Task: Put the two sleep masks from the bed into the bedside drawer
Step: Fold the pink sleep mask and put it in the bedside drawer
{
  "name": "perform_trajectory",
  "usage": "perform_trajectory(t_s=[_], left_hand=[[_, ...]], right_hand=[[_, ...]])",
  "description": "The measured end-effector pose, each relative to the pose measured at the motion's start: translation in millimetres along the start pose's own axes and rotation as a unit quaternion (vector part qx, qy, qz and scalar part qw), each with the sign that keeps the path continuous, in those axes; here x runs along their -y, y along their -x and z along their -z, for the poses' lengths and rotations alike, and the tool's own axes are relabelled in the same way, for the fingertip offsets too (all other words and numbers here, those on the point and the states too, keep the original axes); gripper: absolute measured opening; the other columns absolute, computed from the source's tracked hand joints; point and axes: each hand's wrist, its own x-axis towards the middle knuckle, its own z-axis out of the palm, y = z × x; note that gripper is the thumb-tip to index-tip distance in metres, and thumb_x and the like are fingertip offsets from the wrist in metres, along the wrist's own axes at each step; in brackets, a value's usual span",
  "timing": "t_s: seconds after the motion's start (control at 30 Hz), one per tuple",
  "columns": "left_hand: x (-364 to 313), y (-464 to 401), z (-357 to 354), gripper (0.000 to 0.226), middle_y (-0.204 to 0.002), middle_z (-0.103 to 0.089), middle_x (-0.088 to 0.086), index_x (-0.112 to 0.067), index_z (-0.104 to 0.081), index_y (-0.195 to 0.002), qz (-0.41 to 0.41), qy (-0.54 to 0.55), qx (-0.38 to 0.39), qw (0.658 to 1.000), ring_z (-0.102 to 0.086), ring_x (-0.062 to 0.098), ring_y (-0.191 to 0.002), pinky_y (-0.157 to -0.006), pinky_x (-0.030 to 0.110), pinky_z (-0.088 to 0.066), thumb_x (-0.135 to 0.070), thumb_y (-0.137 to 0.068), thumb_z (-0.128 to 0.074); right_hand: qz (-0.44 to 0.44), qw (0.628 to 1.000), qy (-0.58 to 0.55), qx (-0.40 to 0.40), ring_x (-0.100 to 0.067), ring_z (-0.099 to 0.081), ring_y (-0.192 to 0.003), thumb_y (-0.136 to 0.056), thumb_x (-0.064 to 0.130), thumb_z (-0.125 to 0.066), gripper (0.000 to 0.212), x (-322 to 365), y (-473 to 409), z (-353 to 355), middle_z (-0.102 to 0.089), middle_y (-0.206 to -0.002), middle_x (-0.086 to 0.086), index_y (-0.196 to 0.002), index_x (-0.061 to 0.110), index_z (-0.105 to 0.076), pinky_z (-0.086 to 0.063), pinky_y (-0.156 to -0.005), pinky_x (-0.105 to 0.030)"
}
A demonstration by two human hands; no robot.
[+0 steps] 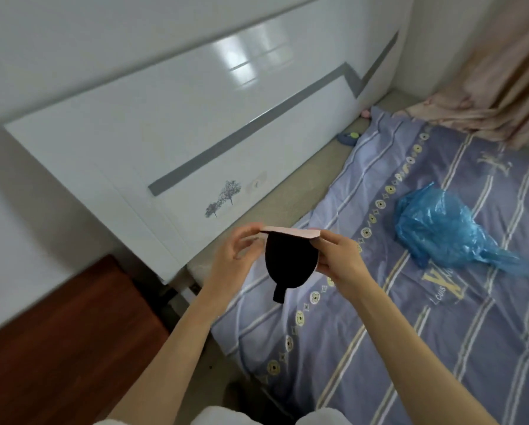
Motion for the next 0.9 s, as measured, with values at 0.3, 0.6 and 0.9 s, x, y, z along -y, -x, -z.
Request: perform_trajectory(t_s=[0.3,0.6,0.9], left_hand=[[-20.9,-10.1,2.3,0.031,-0.122,-0.059,-0.006,-0.032,-0.053,-0.113,0.089,0.096,0.041,0.991,-0.06,0.006,-0.106,-0.085,0.025,-0.049,-0.029,-0.084,-0.062],[-25.4,-8.1,9.3,0.004,-0.057,-0.052,-0.005,-0.008,-0.064,-0.083,0.093,0.079,0.038,0.992,-0.048,0.008,-0.053,-0.059,0.018,-0.043,-0.009,-0.079,-0.065],[7.1,-0.2,60.8,0.05,-0.066,-0.06,0.007,-0.015,-0.067,-0.064,0.164,0.054,0.083,0.981,-0.054,0.019,-0.063,-0.062,0.025,-0.048,-0.064,-0.057,-0.067]], right_hand=[[0.097,0.993,0.058,0.029,-0.033,-0.069,-0.082,-0.09,0.013,-0.051,0.019,25.4,16.8,-23.3,-0.072,-0.088,-0.021,-0.094,0.014,-0.07,-0.059,-0.075,-0.04],[0.078,0.995,0.04,-0.052,-0.026,-0.065,-0.076,-0.09,0.006,-0.048,0.028,20.8,10.3,-13.3,-0.068,-0.082,-0.013,-0.11,0.013,-0.065,-0.057,-0.069,-0.035],[-0.013,0.972,-0.235,-0.014,-0.018,-0.064,-0.082,-0.086,-0.008,-0.036,0.036,26.7,9.1,8.4,-0.068,-0.092,-0.008,-0.105,0.006,-0.064,-0.058,-0.058,-0.02]])
